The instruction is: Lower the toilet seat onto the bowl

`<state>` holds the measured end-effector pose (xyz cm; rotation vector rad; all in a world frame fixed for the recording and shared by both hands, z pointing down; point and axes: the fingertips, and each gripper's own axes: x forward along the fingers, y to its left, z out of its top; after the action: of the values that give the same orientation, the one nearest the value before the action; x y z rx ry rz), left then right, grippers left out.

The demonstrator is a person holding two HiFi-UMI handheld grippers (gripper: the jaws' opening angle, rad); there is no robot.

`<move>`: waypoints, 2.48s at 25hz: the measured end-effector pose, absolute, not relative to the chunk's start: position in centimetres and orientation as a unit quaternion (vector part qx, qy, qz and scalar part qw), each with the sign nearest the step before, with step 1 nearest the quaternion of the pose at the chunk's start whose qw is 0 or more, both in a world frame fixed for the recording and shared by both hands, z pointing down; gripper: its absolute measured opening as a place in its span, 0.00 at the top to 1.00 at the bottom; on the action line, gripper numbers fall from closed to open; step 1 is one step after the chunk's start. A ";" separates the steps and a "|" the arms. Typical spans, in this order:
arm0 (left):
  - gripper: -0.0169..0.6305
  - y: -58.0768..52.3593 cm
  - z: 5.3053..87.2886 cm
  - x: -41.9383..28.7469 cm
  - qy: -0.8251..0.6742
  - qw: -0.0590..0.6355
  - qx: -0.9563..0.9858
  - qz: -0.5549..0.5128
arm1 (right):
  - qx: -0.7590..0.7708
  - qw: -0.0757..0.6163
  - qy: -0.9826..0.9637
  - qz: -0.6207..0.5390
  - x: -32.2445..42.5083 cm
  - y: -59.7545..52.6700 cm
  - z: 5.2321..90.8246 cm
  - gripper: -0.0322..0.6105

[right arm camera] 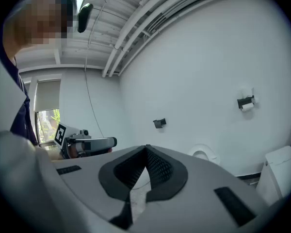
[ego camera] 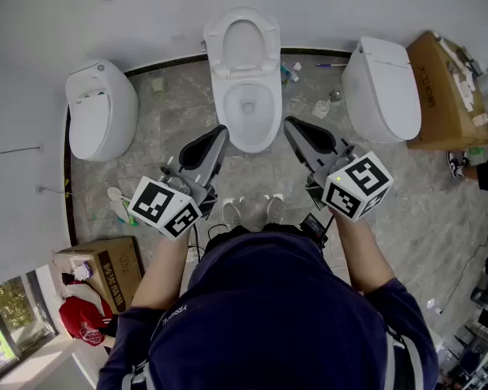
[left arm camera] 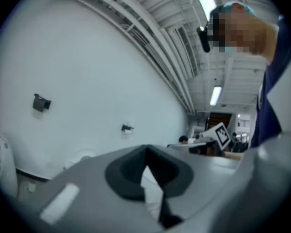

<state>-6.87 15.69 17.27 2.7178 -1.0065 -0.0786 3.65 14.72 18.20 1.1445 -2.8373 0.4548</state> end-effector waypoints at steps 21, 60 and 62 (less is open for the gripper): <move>0.98 17.0 17.8 -1.5 -0.371 0.119 0.921 -0.025 | 0.358 0.011 -0.919 0.162 9.7 15.1 19.3 0.95; 0.98 -1.4 21.2 -6.7 -0.360 0.154 0.920 -0.019 | 0.380 0.028 -0.903 0.198 5.9 -2.0 22.8 0.95; 0.98 -2.6 21.3 -7.4 -0.356 0.156 0.921 -0.019 | 0.385 0.032 -0.901 0.199 5.5 -3.1 22.9 0.95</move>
<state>-7.35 -2.56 21.34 2.6373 -1.0189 -0.0538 5.47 -3.13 22.92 1.1865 -2.7738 0.6120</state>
